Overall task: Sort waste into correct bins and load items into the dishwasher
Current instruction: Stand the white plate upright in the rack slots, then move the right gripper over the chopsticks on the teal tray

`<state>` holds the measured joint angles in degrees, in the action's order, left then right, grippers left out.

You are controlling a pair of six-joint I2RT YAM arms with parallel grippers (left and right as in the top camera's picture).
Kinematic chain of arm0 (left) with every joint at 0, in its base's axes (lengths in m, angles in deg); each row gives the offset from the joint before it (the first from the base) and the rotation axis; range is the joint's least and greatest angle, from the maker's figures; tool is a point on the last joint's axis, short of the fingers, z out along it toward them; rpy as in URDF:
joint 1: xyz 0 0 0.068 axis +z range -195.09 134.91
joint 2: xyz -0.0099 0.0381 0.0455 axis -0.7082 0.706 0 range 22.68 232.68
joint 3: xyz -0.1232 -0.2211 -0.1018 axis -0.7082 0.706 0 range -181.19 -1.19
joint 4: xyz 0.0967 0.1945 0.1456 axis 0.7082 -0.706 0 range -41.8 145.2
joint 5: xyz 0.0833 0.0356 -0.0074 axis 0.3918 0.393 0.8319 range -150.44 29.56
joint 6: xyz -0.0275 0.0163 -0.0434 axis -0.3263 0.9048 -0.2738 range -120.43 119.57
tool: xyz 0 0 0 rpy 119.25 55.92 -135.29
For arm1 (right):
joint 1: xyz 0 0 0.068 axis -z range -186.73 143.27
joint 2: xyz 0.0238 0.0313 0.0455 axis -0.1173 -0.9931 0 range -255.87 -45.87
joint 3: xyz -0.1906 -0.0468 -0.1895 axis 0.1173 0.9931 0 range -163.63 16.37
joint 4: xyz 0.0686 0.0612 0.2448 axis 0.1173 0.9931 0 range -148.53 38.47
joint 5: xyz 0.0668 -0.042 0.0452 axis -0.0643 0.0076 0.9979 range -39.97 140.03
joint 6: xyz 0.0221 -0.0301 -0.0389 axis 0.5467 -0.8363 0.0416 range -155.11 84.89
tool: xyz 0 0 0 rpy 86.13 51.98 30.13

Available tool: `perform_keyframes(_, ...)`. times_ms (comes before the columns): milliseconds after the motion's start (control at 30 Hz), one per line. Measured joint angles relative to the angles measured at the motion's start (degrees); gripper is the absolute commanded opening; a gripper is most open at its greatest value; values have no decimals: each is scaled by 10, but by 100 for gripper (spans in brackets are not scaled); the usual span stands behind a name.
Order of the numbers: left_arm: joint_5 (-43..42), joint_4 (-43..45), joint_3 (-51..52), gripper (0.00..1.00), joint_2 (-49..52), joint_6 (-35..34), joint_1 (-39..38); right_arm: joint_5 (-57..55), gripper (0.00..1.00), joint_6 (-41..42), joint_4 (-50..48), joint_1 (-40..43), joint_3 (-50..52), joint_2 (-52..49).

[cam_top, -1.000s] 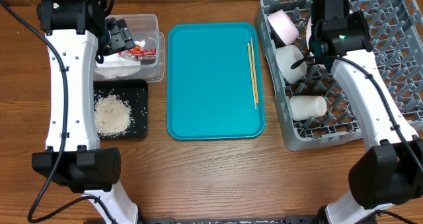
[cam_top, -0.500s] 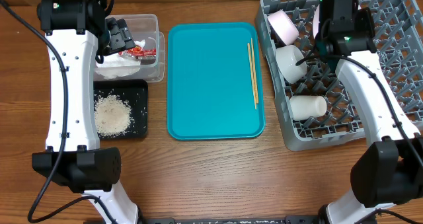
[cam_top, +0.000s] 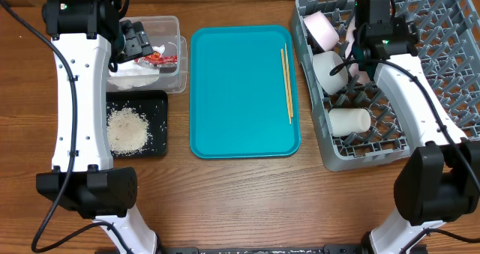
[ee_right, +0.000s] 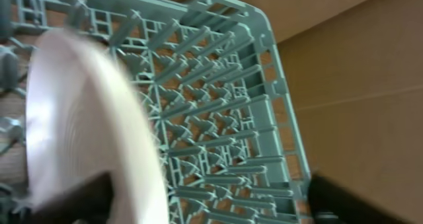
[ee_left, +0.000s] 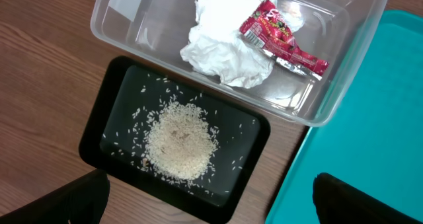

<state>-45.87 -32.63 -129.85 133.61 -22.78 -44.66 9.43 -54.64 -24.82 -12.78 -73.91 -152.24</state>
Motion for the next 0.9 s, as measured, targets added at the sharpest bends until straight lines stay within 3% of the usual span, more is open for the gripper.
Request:
perform_keyframes(267, 0, 0, 0, 100, 0, 0, 0, 70, 100, 97, 63, -1, -20, 14)
perform_keyframes(600, 0, 0, 0, 100, 0, 0, 0, 376, 100, 158, 135, -5, -57, 167)
perform_keyframes(900, 0, 0, 0, 100, 0, 0, 0, 448, 100, 246, 200, -122, -63, 134)
